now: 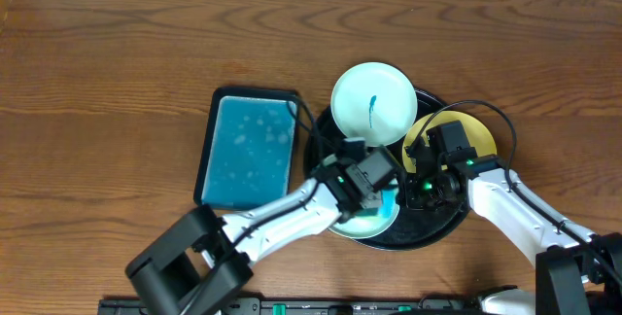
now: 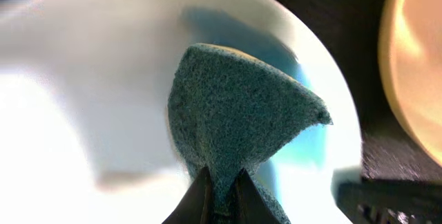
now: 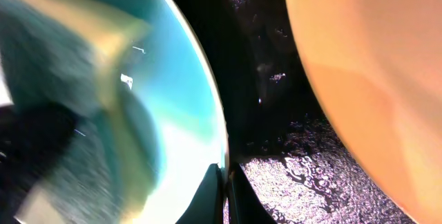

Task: Clean dirty plates on tray and stack at the side
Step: 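Scrub the held pale green plate with the sponge in the left gripper, then return the sponge to the blue tray with the left gripper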

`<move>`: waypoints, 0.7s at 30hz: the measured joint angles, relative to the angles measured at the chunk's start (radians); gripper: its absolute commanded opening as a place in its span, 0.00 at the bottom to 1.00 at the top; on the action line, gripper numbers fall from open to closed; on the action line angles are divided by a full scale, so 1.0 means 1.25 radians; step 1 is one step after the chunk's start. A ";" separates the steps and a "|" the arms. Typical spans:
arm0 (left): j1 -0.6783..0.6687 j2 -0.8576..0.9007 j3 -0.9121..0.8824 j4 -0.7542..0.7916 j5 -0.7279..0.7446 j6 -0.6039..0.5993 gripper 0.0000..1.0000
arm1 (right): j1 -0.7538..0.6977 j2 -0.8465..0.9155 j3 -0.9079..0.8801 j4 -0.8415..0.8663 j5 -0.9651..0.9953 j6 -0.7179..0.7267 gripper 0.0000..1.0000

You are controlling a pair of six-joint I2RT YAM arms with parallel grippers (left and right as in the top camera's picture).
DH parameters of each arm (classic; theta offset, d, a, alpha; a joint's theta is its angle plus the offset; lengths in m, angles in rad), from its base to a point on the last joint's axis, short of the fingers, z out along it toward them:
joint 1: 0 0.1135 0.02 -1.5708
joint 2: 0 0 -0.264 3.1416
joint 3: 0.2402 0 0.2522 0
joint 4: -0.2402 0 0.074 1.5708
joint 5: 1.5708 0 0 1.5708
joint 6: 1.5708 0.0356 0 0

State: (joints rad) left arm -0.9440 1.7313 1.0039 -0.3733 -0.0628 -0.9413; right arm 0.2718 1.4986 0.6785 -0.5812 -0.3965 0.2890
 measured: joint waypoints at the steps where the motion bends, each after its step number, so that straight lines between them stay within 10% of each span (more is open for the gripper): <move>1: 0.010 -0.009 -0.004 -0.008 -0.005 0.004 0.07 | 0.000 0.000 0.000 0.000 0.001 0.000 0.01; 7: 0.032 -0.075 -0.023 -0.034 -0.034 0.060 0.07 | 0.000 0.000 0.000 -0.003 0.021 0.000 0.26; 21: 0.172 -0.239 -0.024 -0.117 -0.066 0.237 0.08 | 0.000 0.000 -0.001 -0.004 0.031 0.000 0.20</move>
State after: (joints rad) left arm -0.7284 1.4330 0.9737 -0.5194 -0.1455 -0.6449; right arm 0.2714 1.4986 0.6773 -0.5861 -0.3576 0.2893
